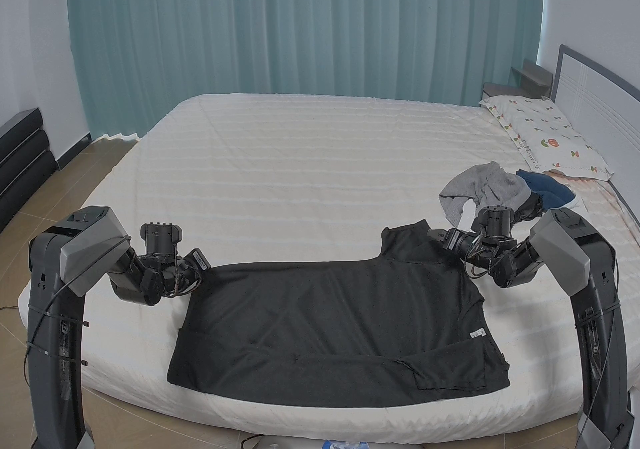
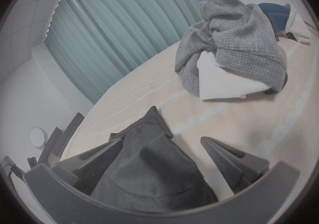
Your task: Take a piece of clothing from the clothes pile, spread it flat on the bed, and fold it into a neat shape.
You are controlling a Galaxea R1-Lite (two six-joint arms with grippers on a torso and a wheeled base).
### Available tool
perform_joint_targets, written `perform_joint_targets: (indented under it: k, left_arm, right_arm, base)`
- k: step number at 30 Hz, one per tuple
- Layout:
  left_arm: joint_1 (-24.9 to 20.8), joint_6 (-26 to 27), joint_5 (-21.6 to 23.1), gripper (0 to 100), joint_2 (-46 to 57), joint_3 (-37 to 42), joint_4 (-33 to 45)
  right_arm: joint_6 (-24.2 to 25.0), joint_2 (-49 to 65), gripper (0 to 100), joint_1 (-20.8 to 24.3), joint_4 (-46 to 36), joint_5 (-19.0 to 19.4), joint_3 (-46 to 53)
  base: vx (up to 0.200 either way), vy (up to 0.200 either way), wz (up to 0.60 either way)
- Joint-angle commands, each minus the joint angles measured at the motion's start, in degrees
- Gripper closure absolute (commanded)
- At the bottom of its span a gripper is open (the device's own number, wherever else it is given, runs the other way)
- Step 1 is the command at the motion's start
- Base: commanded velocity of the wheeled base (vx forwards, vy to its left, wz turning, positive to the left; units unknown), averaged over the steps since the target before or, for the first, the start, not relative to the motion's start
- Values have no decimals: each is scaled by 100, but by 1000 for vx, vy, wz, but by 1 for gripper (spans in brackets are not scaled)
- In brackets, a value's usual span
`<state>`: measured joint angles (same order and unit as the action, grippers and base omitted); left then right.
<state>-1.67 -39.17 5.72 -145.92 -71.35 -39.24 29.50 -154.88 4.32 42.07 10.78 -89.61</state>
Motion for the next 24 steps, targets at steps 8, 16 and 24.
perform_joint_targets:
  k: [8, 16, 24]
  left_arm:
    - [0, 14, 0, 100, 29, 7, 4]
    - [9, 23, 0, 100, 187, -10, 4]
    - [44, 58, -9, 100, 618, 25, 4]
  right_arm:
    - [12, 107, 100, -89, 100, -41, 207]
    - [56, 432, 100, -115, 363, 21, 638]
    - [451, 1004, 100, -291, 987, 144, 1491]
  base:
    - [0, 0, 0]
    - [0, 0, 0]
    - [0, 0, 0]
